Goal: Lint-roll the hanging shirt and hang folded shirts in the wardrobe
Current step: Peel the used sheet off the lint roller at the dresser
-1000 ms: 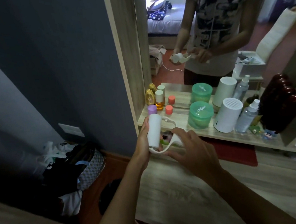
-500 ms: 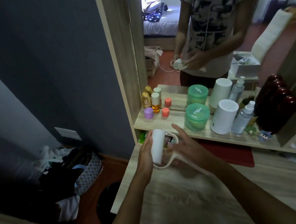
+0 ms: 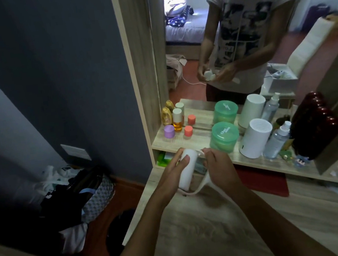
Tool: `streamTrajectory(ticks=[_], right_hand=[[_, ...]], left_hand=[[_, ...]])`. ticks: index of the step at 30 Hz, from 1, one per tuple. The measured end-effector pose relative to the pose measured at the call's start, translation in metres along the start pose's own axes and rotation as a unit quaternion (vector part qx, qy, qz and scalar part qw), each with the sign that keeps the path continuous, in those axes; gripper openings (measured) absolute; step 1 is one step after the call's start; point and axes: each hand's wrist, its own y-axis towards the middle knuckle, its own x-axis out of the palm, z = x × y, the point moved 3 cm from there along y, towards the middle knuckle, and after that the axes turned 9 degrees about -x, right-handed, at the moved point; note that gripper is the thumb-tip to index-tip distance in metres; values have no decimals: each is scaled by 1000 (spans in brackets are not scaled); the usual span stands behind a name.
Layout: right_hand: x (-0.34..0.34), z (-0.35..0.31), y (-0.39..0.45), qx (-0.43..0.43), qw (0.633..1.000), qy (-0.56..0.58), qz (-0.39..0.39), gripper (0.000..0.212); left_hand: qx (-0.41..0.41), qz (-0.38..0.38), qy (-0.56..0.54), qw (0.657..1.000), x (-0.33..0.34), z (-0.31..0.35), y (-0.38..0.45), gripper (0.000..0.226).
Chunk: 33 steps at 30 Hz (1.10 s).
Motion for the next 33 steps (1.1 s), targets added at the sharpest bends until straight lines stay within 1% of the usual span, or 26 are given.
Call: streamTrajectory(ticks=[4,6,7,9,11,15,18,21,24,25,26,27,28,29,31,33], right_hand=[[-1,-4,0,-4,999,29,14,44],[-2,-6,-3,-6,999,38,-5,44],[-2,-8,-5,-13,999,36,-19,42],[-3,-11,-8,-29,998,25,-45,30],[-4,-13,-8,-40,997,13,-60,23],[-8,-18,-8,-63,996,4,-56,25],[-5,-17,-10,-65,996,-7,-52,26],[-3,-14,-12,-57,998,8,-27,24],[-5,-15,-11,-60,997,21,-31,23],[-5,-15,-11,-61,997,25,-37,23],[-6,-16,-10,-60,997,34,-45,23],[-5,-16,-11,-57,996,44,-56,24],[-5,-17,-12,-51,995,58,-67,24],[-4,-18,-14,-38,993,77,-76,26],[-5,-19,-18,18,988,122,-89,36],[-8,-22,-21,68,979,162,-107,46]], left_hand=[[-2,-8,-4,1000,-2,3,-2,50],[2,-4,0,1000,-4,2,-3,49],[11,-3,0,1000,-3,1,-4,48],[17,9,9,1000,-1,0,-3,49],[18,38,30,999,3,4,-2,46],[101,62,68,991,12,13,-5,30],[86,65,103,989,6,8,-3,17],[71,40,105,991,5,6,-2,20],[61,23,101,993,7,7,-4,12],[54,13,90,994,7,7,-3,18],[42,5,80,996,6,6,-2,29],[28,0,72,997,6,5,-1,39],[16,-1,73,997,5,3,0,42],[13,2,77,997,5,1,0,36],[16,0,73,997,5,-2,-2,24],[6,-11,40,999,5,-7,-3,23]])
